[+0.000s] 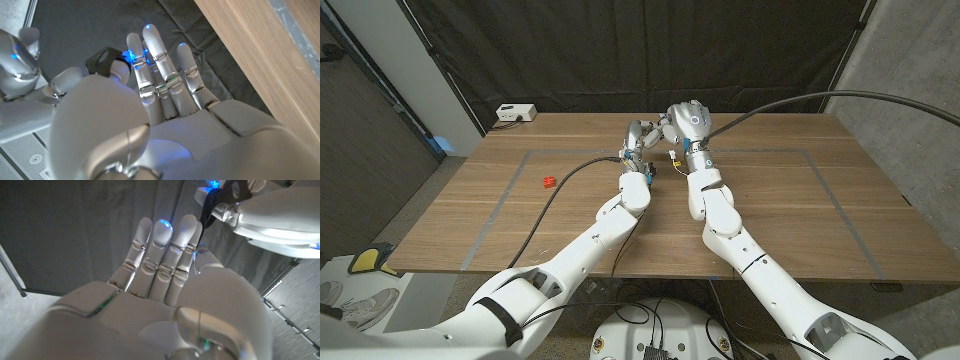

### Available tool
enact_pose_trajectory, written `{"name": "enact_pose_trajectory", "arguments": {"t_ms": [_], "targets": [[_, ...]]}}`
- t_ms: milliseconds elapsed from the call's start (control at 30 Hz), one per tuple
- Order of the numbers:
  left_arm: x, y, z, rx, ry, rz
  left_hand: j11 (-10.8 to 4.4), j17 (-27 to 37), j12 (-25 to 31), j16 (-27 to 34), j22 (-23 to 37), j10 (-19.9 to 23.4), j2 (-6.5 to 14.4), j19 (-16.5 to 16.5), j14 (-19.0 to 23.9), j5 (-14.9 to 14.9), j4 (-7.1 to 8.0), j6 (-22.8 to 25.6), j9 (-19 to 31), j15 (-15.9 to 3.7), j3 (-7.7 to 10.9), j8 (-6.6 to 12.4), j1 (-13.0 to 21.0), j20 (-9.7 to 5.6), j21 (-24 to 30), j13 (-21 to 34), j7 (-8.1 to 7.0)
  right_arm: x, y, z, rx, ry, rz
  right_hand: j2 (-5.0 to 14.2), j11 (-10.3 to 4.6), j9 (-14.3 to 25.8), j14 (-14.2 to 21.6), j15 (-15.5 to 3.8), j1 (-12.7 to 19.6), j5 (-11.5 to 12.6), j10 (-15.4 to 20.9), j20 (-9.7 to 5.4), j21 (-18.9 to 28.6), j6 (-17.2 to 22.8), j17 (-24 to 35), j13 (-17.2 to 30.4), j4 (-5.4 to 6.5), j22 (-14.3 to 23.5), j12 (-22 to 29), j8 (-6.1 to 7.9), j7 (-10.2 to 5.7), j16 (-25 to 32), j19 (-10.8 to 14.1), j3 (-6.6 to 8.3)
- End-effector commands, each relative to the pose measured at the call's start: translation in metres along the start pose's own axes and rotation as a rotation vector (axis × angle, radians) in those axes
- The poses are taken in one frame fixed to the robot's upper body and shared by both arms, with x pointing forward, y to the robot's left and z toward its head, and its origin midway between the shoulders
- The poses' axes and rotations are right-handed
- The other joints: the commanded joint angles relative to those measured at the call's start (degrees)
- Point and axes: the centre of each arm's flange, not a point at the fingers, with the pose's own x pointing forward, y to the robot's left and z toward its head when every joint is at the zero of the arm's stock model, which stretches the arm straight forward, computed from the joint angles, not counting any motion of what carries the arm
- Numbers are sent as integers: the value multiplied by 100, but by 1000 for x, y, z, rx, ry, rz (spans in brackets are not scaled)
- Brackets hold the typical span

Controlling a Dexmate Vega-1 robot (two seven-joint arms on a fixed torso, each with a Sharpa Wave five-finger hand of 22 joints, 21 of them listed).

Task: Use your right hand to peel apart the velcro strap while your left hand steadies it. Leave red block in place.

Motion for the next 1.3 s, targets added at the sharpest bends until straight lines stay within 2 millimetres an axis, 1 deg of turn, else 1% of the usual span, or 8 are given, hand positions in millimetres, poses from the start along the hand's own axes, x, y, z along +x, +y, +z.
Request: {"name": "enact_pose_trajectory", "arguments": {"t_ms": [33, 267, 600, 1000, 1167, 1233, 1267, 1300], "targets": [[0, 3, -6, -140, 23, -44, -700, 31, -61, -7, 29, 870, -7, 105, 25, 103, 39, -301, 18, -97, 89, -21, -67, -221, -18, -104, -9, -3, 2, -11, 51, 64, -57, 75, -11, 42, 32, -146, 150, 40, 71, -639, 89, 48, 79, -10, -7, 4, 21, -3, 27, 31, -2, 46], [-3, 3, -10, -230, 32, -25, -695, 30, -159, -17, 44, 988, -38, 246, 135, 220, 82, -310, 75, -105, 183, -14, -127, -271, -32, -221, -51, -7, 4, -20, 61, 110, -85, 56, 14, 74, 42, -146, 187, 60, 94, -631, 206, 77, 143, -11, -27, -17, 18, -43, 39, -9, -17, 90], [-7, 1, -16, -314, 61, -22, -713, -145, -385, -153, 64, 1124, -48, 402, 275, 356, 136, -349, 166, -110, 330, 2, -184, -327, -34, -485, -2, -13, 11, -35, 109, 223, -136, 27, 30, 106, 71, -144, 222, 78, 126, -611, 366, 121, 264, -33, -43, -74, -1, -122, 82, -60, -50, 153], [-11, 1, -17, -323, 63, 7, -709, -243, -481, -232, 55, 1197, -17, 425, 355, 381, 171, -350, 226, -113, 409, 26, -208, -345, -23, -540, 34, -17, 15, -49, 139, 306, -163, 1, 8, 143, 143, -141, 222, 75, 133, -597, 518, 160, 417, -48, -40, -159, -31, -210, 82, -78, -80, 209], [-14, 1, -17, -326, 71, 22, -738, -276, -567, -285, 16, 1180, -20, 423, 344, 379, 167, -372, 186, -122, 448, -13, -201, -354, -35, -588, 76, -19, 16, -54, 125, 335, -165, -10, 23, 151, 129, -145, 220, 72, 148, -596, 585, 173, 408, -59, -40, -215, -45, -263, 84, -160, -98, 239], [-14, 0, -18, -318, 39, -1, -787, -383, -750, -446, -61, 1168, -10, 235, 197, 337, 164, -455, 125, -121, 490, -87, -191, -291, -86, -760, 111, -19, 17, -56, 118, 338, -164, -16, 19, 151, 157, -145, 219, 71, 161, -596, 600, 186, 435, -76, -41, -230, -54, -275, 91, -150, -106, 246], [-15, 0, -17, -313, 28, -7, -829, -501, -978, -669, -148, 1036, -12, -56, -114, 267, 181, -541, 63, -102, 502, -155, -216, -123, -156, -926, 48, -19, 17, -56, 120, 336, -159, -17, 21, 155, 143, -145, 217, 71, 152, -597, 612, 182, 419, -53, -41, -239, -46, -284, 88, -176, -103, 250], [-15, 0, -17, -297, 26, -8, -805, -607, -1235, -843, -255, 861, -163, -178, -345, 150, 292, -759, -13, -96, 398, -245, -444, -28, -221, -1092, -52, -19, 18, -56, 117, 329, -155, -24, 16, 162, 177, -144, 215, 69, 160, -590, 626, 187, 463, -85, -41, -253, -66, -292, 99, -152, -110, 255]]}}
